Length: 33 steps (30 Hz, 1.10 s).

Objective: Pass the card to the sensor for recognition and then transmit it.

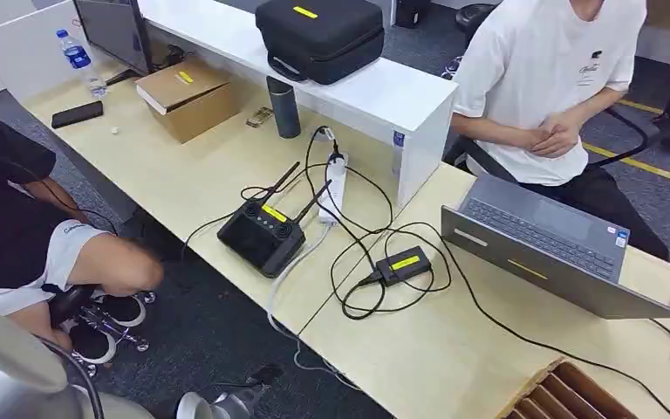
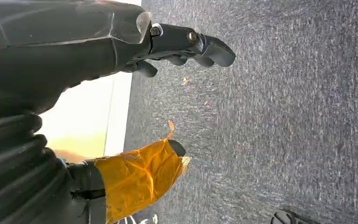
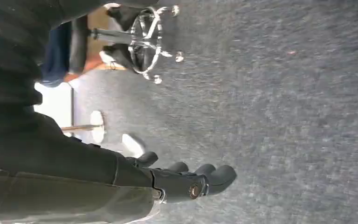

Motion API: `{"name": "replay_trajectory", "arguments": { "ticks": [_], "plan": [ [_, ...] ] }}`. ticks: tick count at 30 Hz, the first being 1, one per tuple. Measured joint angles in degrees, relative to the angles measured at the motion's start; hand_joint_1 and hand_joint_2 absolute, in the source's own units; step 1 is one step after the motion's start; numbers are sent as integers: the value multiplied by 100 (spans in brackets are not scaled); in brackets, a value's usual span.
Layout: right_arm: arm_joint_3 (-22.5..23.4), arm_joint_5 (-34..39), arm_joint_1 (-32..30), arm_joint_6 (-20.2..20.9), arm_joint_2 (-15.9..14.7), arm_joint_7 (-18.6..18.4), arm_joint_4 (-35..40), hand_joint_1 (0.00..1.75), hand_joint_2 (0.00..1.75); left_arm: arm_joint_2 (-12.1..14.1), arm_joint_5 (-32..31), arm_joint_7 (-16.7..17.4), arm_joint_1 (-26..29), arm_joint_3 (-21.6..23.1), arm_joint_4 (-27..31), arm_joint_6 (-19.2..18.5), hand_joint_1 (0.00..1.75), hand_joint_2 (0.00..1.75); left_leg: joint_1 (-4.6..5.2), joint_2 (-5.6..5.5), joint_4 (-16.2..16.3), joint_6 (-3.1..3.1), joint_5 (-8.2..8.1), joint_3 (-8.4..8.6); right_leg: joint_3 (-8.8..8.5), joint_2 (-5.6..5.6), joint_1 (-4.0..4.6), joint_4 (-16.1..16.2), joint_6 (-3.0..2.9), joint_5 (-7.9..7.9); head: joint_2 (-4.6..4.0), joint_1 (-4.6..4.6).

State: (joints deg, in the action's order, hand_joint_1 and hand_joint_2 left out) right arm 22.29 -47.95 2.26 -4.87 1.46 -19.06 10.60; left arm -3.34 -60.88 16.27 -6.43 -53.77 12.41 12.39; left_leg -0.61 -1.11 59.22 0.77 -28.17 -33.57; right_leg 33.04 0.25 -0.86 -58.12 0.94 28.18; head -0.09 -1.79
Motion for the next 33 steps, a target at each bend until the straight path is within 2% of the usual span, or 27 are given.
{"name": "replay_trajectory", "arguments": {
  "ticks": [4, 5, 8, 9, 11, 12, 13, 14, 15, 16, 17, 19, 27, 28, 29, 30, 32, 33],
  "plan": [
    [0, -188, -7, 184, 13, -206, -2, 0, 175, 0, 274, -269, 37, -125, 0, -197, 0, 175, 0, -1, 0, 0, 0, -1, -1, 0, 0, 0, 0, 0, 0, 2],
    [0, -205, -28, 148, 22, -65, -2, 0, 175, -4, 245, -267, 51, -129, 0, -263, 0, 175, 0, -1, 0, 1, -1, -2, -2, 0, 0, 0, 0, 0, 0, 0],
    [0, -258, -36, -337, 42, 831, 2, 0, 175, -24, 109, -260, 101, -144, 0, -151, 0, 175, 0, 11, 0, 6, -5, 2, 0, 11, 0, 0, 0, 0, 0, 0],
    [-9, -392, -23, -435, 55, 767, 0, 0, 175, -26, -15, -250, 106, -144, 0, -114, 0, 175, 0, 10, 0, 6, -5, 3, 0, 10, 0, 1, 0, 0, 0, 0],
    [-115, -725, 25, 11, 66, 347, -11, 0, 175, 0, -257, -90, 102, -114, 0, -337, 0, 175, -1, 6, 0, 6, -4, 4, -2, 7, 0, 1, 0, 0, 0, 2],
    [-199, -835, 39, 167, 68, 212, -9, 0, 175, 4, -371, -75, 102, -72, 0, -181, 0, 175, -1, 6, 0, 6, -4, 6, -2, 7, 1, 1, 0, 0, 0, 2],
    [-247, -874, 13, 104, 66, 169, 4, 0, 175, -4, -439, -79, 102, -35, 0, 40, 0, 175, -1, 5, 0, 6, -4, 6, -4, 7, 1, 0, 0, 0, 0, -2],
    [-262, -894, -5, -25, 66, 173, 13, 0, 175, -4, -459, -97, 99, -9, 0, 182, 0, 175, -1, 8, 0, 6, -4, 6, -4, 8, 1, 0, 0, 0, 0, 4],
    [-271, -907, -9, -318, 70, 192, 15, 0, 175, -2, -439, -134, 92, 0, 0, 275, 0, 175, 0, 12, 0, 7, -5, 6, -3, 12, 1, 0, -1, 0, 0, -2],
    [-282, -925, -1, -459, 83, 133, 11, 0, 175, 4, -371, -134, 75, -2, 0, 155, 0, 175, 0, 15, -1, 12, -8, 10, -3, 17, 0, -1, -1, 0, 0, -2],
    [-289, -966, 14, -288, 83, 42, 7, 0, 175, 4, -336, -142, 58, -2, 0, -14, 0, 175, -2, 17, -1, 12, -8, 13, -6, 18, 1, -1, -1, 0, 0, 0],
    [-330, -1060, 36, 318, 81, -24, 7, 0, 175, 4, -377, -195, 43, -2, 0, -114, 0, 175, -2, 13, 0, 12, -8, 13, -6, 14, 2, 0, -1, 0, 0, 0],
    [-411, -1102, 29, 376, 79, 59, 7, 0, 175, -11, -417, -197, 8, 0, 0, -129, 0, 175, -2, 18, 0, 13, -8, 13, -7, 22, 2, -1, -2, 0, 0, 0],
    [-424, -1041, 23, 129, 79, 291, 15, 0, 175, -11, -350, -201, -8, 0, 0, -166, 0, 175, -2, 17, 0, 12, -8, 12, -7, 21, 2, -1, -2, 0, 0, 2],
    [-426, -1130, 19, -427, 92, 638, 11, 0, 175, -11, -279, -313, 24, -13, 0, -267, 0, 175, -1, 18, -1, 12, -9, 15, -7, 22, 1, -1, -2, 1, 0, 0],
    [-546, -1486, 10, -757, 92, 739, 13, 0, 175, -28, -444, -433, 50, 2, 0, -403, 0, 175, -2, 5, 0, 12, -8, 10, -9, 8, 2, 0, -2, 2, 0, 2],
    [-603, -1558, 30, -800, 92, 779, 11, 0, 175, -28, -417, -494, 50, 0, 0, -566, 0, 175, -2, 16, 0, 13, -9, 12, -8, 16, 3, 0, -3, 2, 0, 0],
    [-610, -1503, 17, -899, 92, 1099, 11, 0, 175, -35, -415, -554, 46, 0, 0, -559, 0, 175, -2, 16, 0, 13, -9, 12, -8, 17, 2, -1, -3, 2, 0, 0]
  ]
}}
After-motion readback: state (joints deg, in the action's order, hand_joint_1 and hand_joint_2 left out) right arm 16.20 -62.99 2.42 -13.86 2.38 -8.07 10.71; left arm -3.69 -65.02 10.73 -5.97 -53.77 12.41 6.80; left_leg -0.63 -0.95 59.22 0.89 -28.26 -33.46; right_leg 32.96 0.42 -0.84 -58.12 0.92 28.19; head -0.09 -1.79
